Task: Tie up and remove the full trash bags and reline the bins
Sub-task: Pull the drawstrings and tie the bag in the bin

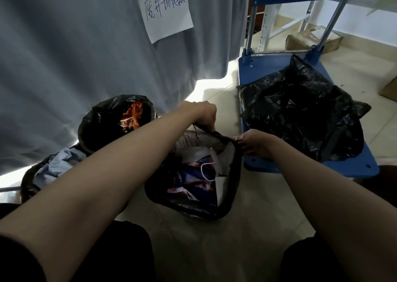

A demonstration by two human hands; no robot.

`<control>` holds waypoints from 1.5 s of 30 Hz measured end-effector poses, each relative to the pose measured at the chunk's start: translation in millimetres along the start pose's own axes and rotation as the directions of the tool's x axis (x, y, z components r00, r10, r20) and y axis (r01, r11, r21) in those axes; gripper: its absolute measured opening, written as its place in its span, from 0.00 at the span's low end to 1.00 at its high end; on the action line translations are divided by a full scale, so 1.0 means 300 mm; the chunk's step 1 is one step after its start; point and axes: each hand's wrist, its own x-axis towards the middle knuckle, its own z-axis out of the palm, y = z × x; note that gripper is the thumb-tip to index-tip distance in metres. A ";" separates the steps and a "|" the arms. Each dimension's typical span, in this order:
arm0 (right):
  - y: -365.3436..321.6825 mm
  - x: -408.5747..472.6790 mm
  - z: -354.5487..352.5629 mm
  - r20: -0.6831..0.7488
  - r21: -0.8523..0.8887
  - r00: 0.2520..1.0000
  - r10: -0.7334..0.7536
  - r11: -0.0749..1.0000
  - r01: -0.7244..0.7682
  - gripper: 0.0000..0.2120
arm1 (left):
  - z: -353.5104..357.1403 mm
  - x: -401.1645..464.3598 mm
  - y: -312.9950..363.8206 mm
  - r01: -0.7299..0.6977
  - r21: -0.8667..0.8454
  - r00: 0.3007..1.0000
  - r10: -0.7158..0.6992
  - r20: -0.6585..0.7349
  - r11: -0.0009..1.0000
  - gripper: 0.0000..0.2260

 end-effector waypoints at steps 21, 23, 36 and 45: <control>-0.026 -0.076 -0.021 -0.344 -0.256 0.826 -0.447 0.891 0.376 0.09 | 0.104 0.000 -0.001 -0.244 -0.190 0.944 0.187 -0.272 0.951 0.09; -0.045 -0.088 -0.012 -0.339 -0.263 0.815 -0.470 0.879 0.398 0.08 | 0.126 -0.005 -0.001 -0.204 -0.146 0.937 0.150 -0.315 0.968 0.08; -0.068 -0.071 0.006 -0.210 -0.288 0.932 -0.296 0.929 0.231 0.07 | 0.109 -0.015 -0.105 0.013 -0.006 0.901 -0.014 -0.434 1.000 0.03; -0.127 -0.124 0.041 -0.449 -0.457 0.736 -0.507 0.838 0.298 0.07 | 0.108 -0.120 -0.198 0.215 -0.001 0.864 -0.191 -0.465 0.977 0.13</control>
